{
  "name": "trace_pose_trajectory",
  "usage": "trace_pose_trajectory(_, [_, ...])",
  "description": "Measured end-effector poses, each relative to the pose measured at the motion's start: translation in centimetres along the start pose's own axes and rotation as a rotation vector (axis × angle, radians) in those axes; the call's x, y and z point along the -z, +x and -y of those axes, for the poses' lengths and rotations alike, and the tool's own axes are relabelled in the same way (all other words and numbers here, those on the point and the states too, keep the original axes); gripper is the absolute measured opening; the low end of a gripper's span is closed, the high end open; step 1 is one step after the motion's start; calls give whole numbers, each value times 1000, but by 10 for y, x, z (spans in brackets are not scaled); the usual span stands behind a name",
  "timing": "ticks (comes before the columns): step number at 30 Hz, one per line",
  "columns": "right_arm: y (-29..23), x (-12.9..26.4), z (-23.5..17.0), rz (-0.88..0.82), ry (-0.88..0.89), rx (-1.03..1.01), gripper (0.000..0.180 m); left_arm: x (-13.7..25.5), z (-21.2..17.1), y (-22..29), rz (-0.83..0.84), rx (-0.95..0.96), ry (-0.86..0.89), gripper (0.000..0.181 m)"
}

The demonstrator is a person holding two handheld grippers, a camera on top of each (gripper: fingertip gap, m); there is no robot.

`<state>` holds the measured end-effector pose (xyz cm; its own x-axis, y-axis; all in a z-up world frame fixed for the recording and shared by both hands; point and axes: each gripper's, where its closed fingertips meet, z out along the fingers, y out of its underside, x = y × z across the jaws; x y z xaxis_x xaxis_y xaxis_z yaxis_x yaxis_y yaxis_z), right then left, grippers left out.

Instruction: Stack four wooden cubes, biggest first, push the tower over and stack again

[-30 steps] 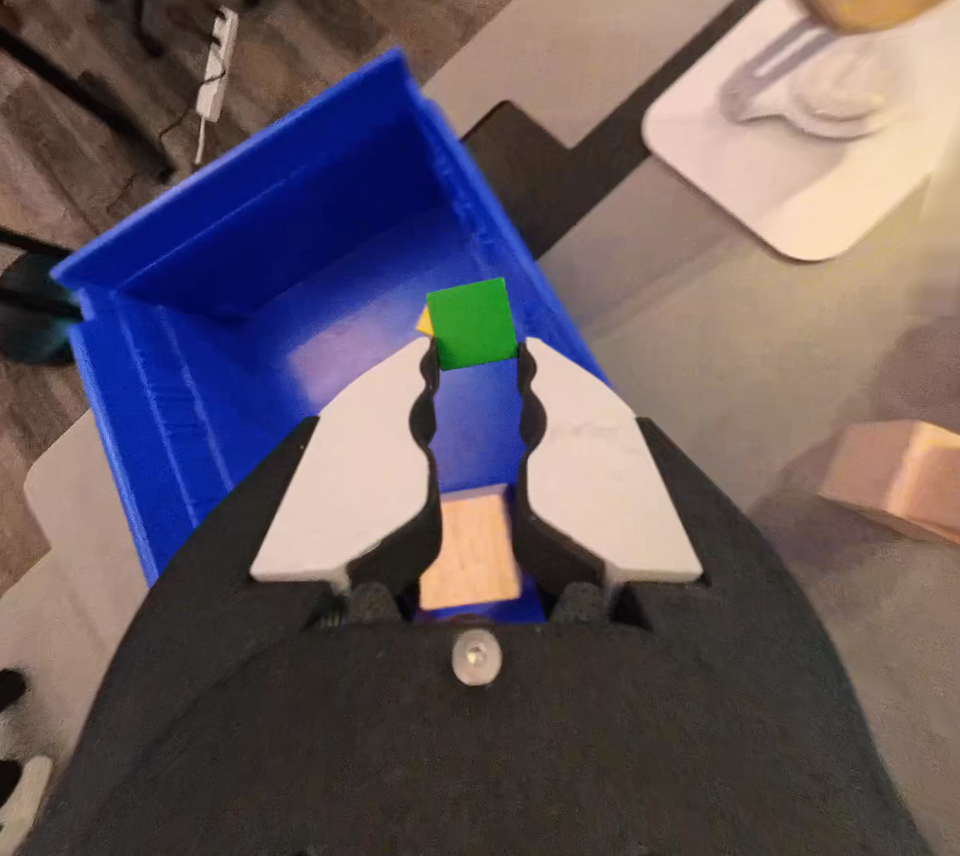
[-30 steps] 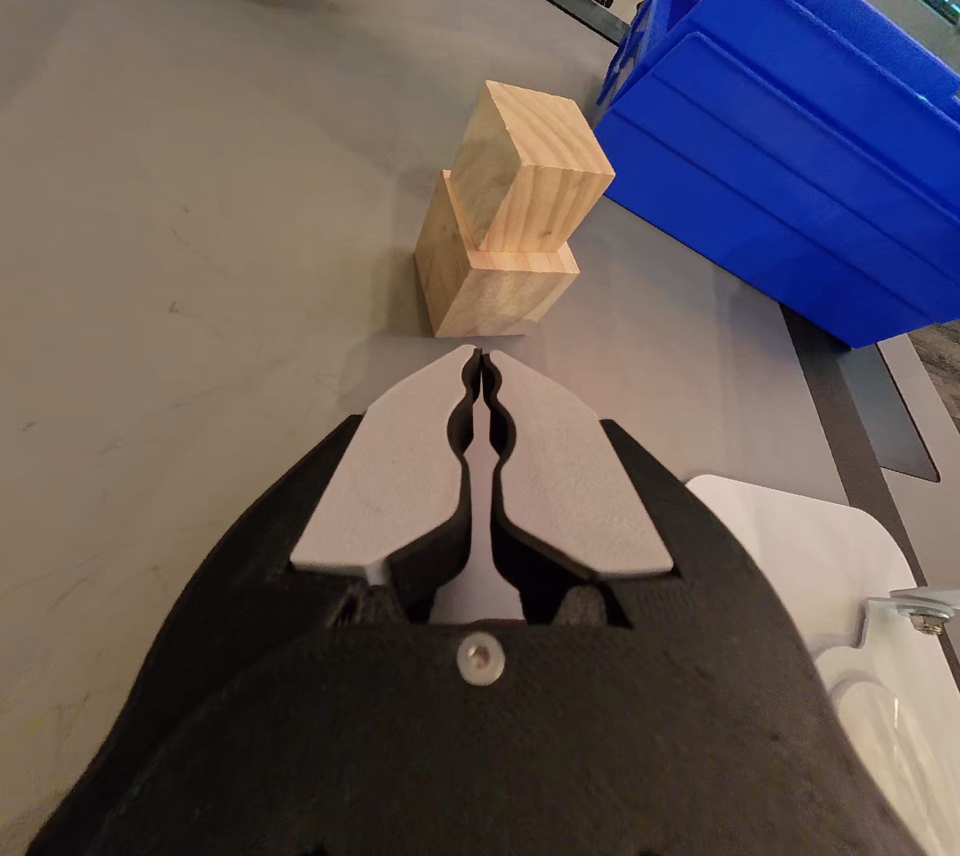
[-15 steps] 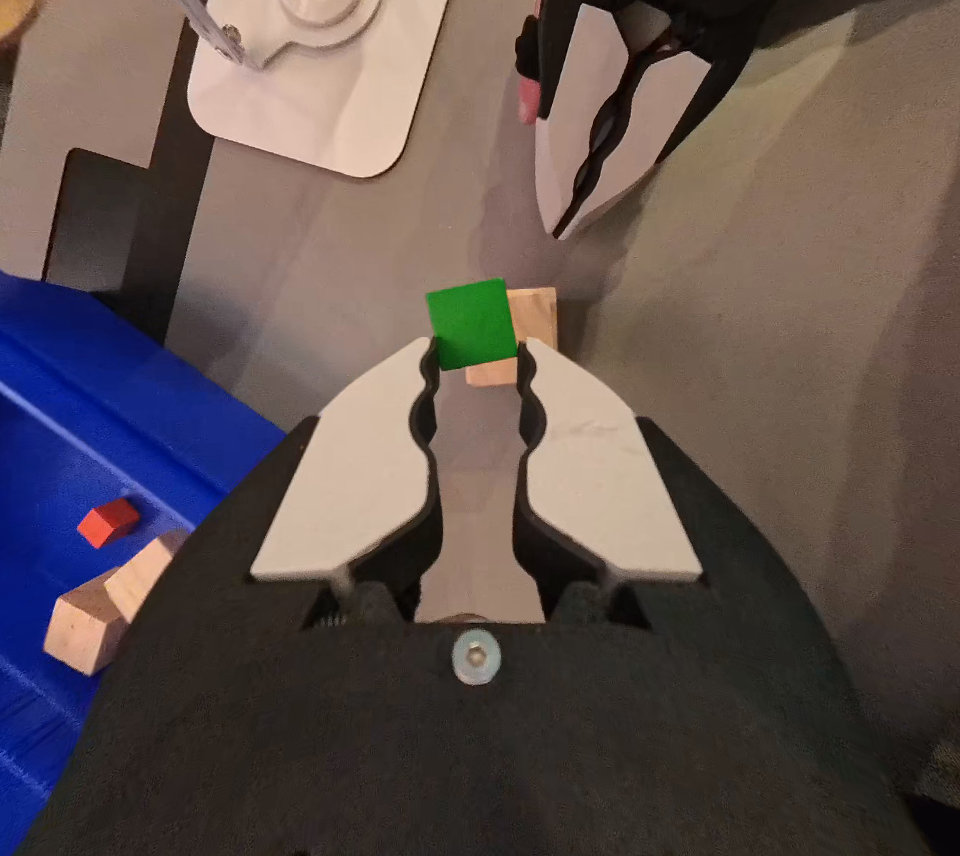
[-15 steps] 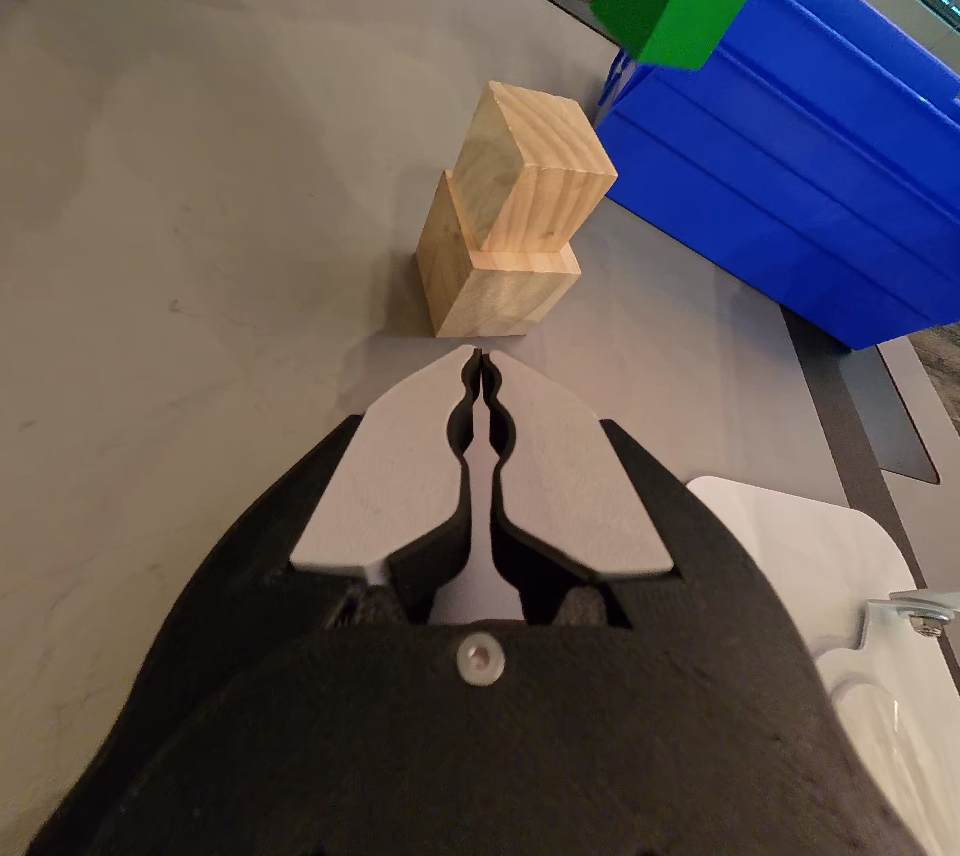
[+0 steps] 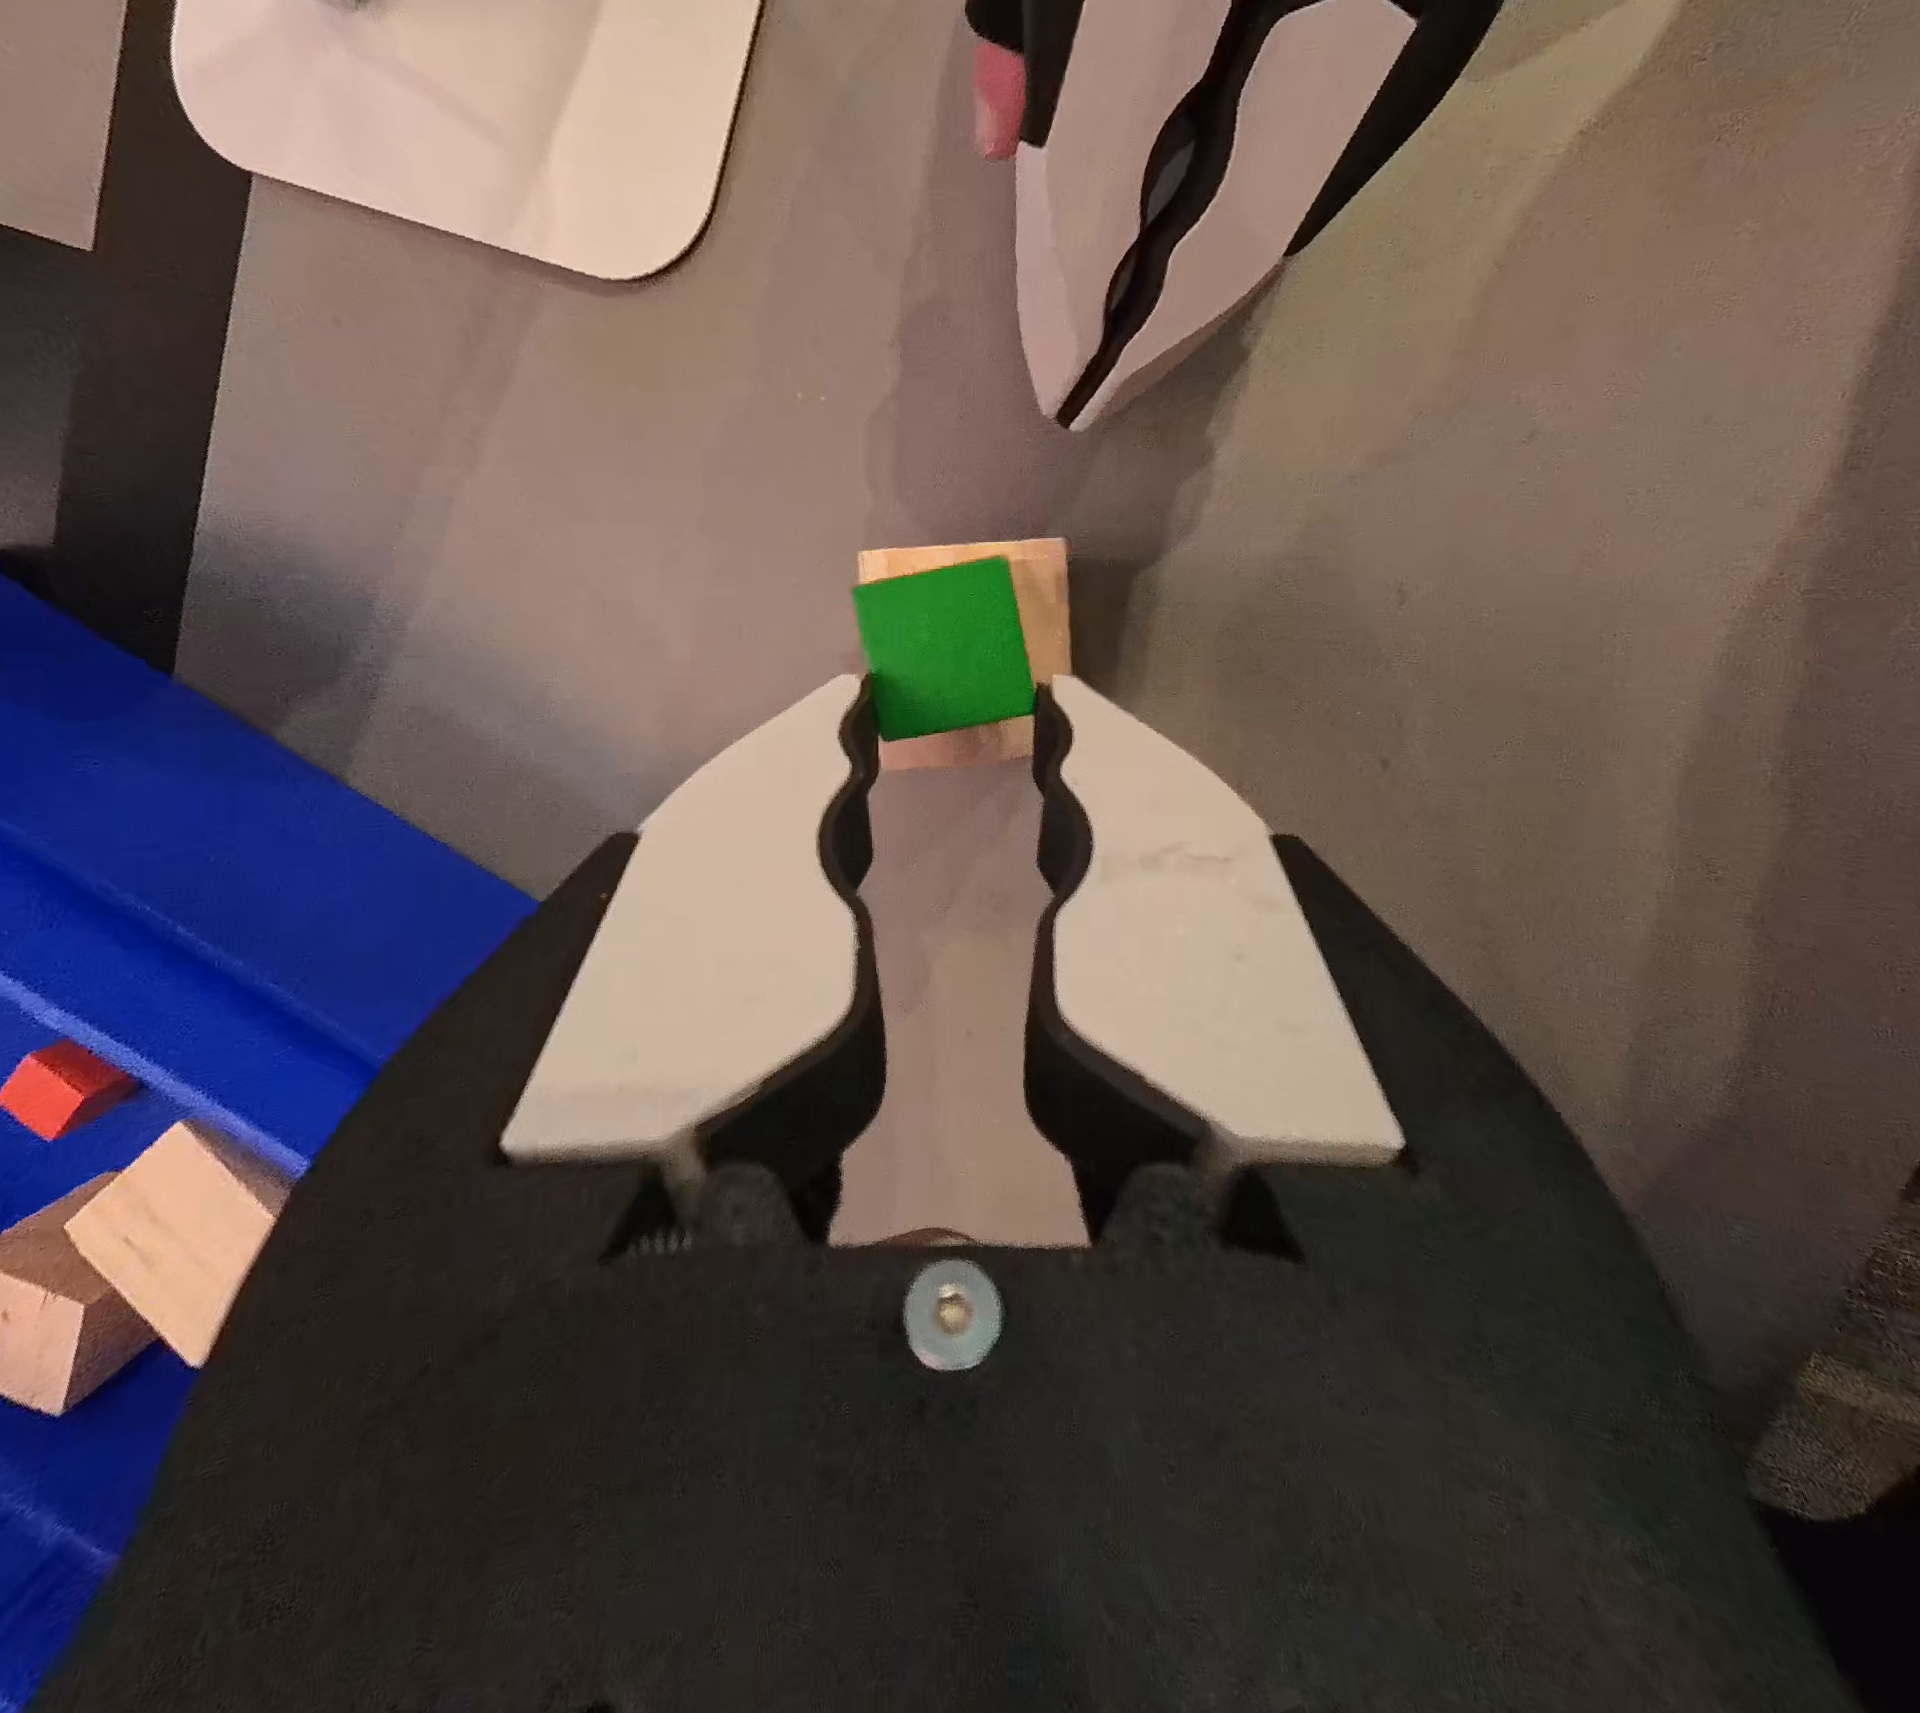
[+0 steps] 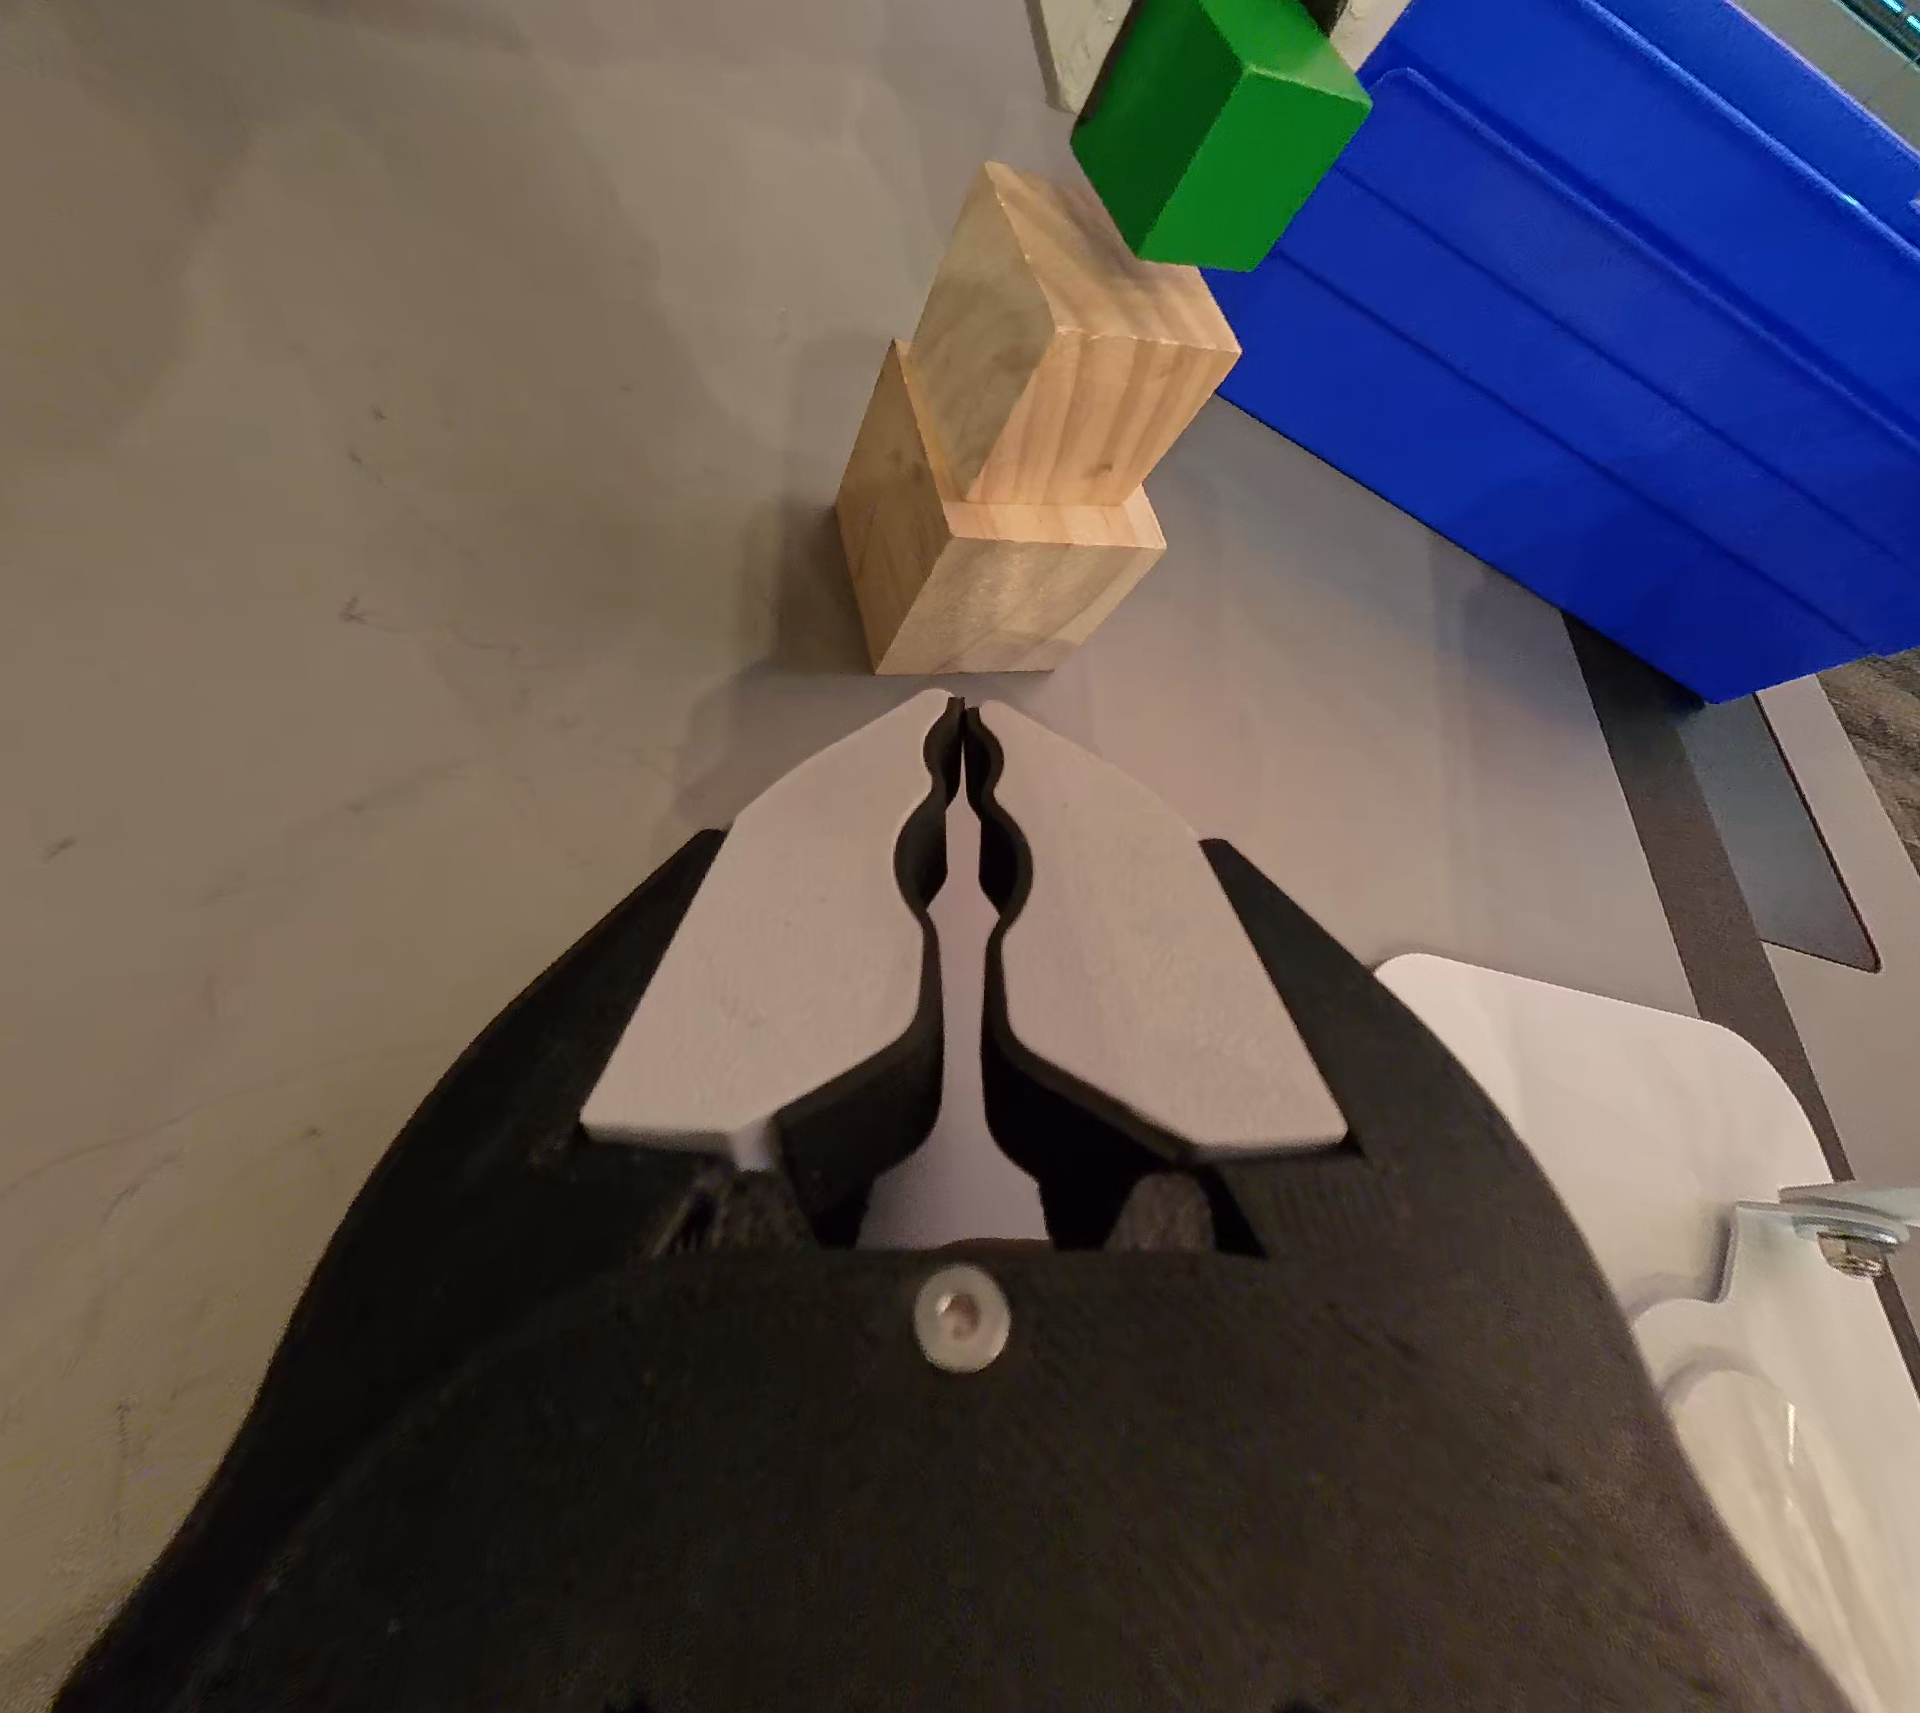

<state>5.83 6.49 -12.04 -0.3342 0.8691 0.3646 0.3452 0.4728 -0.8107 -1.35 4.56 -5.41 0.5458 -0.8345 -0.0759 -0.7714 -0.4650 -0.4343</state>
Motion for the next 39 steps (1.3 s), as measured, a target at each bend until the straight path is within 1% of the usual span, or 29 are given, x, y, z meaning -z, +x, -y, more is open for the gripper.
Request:
trace_pose_trajectory(9, [0, 1, 1, 1, 1, 0, 0, -9, -4, 1, -60, 0, 1, 28])
trace_pose_trajectory(10, [0, 1, 1, 1, 2, 0, 0, -9, -6, 2, -70, -1, -4, 36])
trace_pose_trajectory(11, [0, 1, 2, 1, 3, 0, 0, -9, -7, -1, -53, 12, -10, 64])
trace_pose_trajectory(12, [0, 1, 2, 1, 4, -1, 0, -7, -8, -6, -22, 19, -13, 81])
trace_pose_trajectory(13, [0, 0, 2, 1, 4, -1, 0, -2, -9, -10, -5, 18, -7, 83])
trace_pose_trajectory(15, [0, 1, 2, 1, 5, -2, 0, 11, -3, -17, 8, 42, 55, 83])
trace_pose_trajectory(17, [0, 1, 2, 2, 5, -2, 0, 35, -2, -43, 82, 97, 127, 75])
trace_pose_trajectory(19, [1, 1, 2, 1, 6, -5, 0, 61, -3, -83, 180, 168, 230, 63])
trace_pose_trajectory(20, [1, 1, 2, 0, 7, -5, 0, 70, -8, -107, 234, 207, 253, 57])
trace_pose_trajectory(22, [1, 1, 2, -1, 10, -7, 0, 74, -17, -148, 284, 238, 258, 53])
trace_pose_trajectory(25, [1, 1, 3, -2, 17, -9, 0, 57, -31, -200, 296, 239, 210, 47])
trace_pose_trajectory(28, [2, 1, 2, -3, 20, -12, 0, 29, -52, -252, 303, 275, 115, 47])
trace_pose_trajectory(30, [2, 0, 2, -3, 18, -11, 0, 8, -59, -270, 241, 296, 96, 40])
trace_pose_trajectory(31, [2, 1, 2, -2, 17, -11, 0, -2, -69, -280, 241, 302, 42, 39])
trace_pose_trajectory(32, [1, 2, 3, -2, 17, -12, 0, -12, -78, -288, 240, 309, -9, 40])
trace_pose_trajectory(33, [1, 2, 3, -1, 19, -13, 0, -22, -80, -289, 203, 307, -27, 43])
trace_pose_trajectory(35, [0, 3, 3, 1, 20, -15, 0, -35, -77, -288, 134, 300, -13, 48])
trace_pose_trajectory(37, [0, 4, 3, 2, 20, -16, 0, -45, -80, -290, 115, 293, -53, 52])
trace_pose_trajectory(39, [0, 3, 3, 3, 19, -14, 0, -56, -79, -290, 101, 274, -68, 50])
